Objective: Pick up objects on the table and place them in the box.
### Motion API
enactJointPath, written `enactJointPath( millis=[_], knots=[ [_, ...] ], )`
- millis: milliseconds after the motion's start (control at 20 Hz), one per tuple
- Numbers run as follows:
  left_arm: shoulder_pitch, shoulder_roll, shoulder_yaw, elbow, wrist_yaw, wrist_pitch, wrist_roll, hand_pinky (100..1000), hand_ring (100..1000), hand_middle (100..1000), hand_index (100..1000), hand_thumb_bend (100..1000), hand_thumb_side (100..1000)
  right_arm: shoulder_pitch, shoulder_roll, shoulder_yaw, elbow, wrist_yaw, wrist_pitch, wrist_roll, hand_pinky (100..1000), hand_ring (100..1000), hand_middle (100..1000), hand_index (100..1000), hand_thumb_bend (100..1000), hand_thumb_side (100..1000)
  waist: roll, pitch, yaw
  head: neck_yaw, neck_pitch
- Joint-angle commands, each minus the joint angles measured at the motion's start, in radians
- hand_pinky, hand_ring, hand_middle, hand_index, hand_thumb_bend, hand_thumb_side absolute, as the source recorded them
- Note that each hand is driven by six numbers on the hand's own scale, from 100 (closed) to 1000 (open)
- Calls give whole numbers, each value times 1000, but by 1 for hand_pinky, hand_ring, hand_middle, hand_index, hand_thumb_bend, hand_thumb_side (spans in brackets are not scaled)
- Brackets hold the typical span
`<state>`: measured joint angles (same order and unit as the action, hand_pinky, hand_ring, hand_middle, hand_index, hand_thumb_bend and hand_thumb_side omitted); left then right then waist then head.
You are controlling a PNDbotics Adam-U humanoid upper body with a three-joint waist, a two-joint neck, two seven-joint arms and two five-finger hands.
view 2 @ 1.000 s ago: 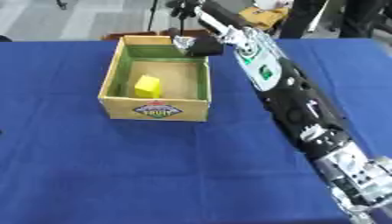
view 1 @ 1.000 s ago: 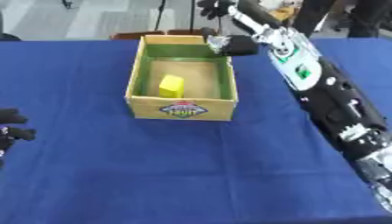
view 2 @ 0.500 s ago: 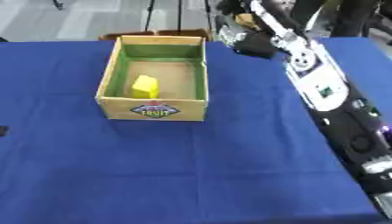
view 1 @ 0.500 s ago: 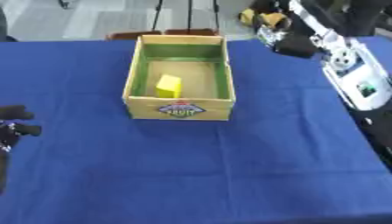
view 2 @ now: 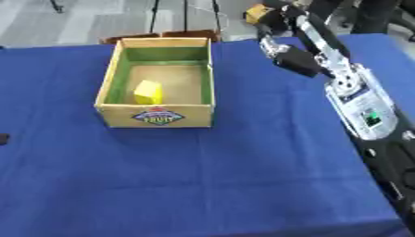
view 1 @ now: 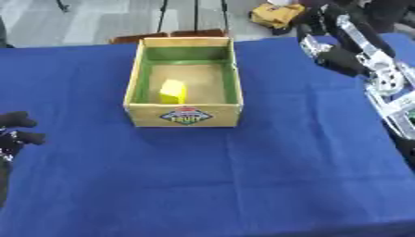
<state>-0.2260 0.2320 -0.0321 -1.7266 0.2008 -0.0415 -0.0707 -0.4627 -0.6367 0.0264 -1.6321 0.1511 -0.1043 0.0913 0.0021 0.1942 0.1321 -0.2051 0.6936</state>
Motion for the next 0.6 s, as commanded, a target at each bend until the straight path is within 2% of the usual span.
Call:
enactJointPath(
  millis=[50,600],
  knots=[
    [-3,25,11,-16,-2,-2,4,718,501,587,720,763,916,-2,-16,-18,-29,-7,4,-7,860,785,740,961,100,634,2,-12,-2,4,1],
    [-3,26,13,-16,-2,-3,5,718,500,587,720,762,915,26,12,-20,-39,-12,11,-14,861,783,734,963,100,647,8,-13,-6,6,2]
  ],
)
